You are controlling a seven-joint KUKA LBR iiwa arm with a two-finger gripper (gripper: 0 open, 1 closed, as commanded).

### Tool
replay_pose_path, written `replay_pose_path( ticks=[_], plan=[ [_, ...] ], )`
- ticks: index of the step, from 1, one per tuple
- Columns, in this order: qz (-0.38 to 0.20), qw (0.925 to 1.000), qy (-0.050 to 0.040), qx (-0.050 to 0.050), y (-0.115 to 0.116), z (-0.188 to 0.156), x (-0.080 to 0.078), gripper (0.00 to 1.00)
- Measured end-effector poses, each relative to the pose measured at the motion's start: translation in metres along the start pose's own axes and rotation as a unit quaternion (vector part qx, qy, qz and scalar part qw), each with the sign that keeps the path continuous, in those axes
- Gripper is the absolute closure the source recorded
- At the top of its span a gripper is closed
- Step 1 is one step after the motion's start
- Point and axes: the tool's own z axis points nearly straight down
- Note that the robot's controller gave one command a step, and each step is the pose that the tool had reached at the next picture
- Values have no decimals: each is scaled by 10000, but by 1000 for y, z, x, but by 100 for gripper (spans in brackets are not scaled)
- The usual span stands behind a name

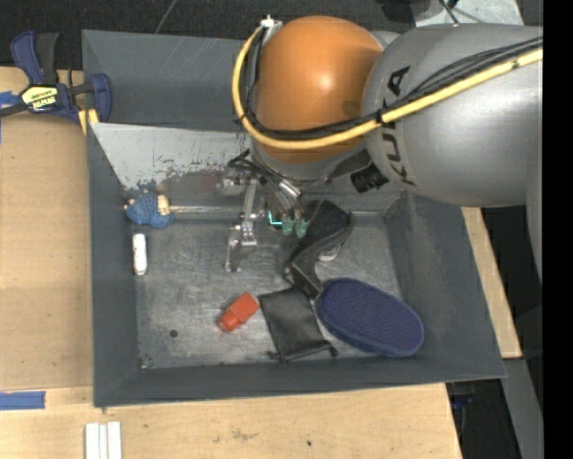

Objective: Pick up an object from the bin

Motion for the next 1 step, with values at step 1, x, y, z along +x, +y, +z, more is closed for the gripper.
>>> replay_pose_path(
  ticks=[1],
  plan=[
    [-2838, 9588, -71, 1, -20, 158, 46, 0]
  ],
)
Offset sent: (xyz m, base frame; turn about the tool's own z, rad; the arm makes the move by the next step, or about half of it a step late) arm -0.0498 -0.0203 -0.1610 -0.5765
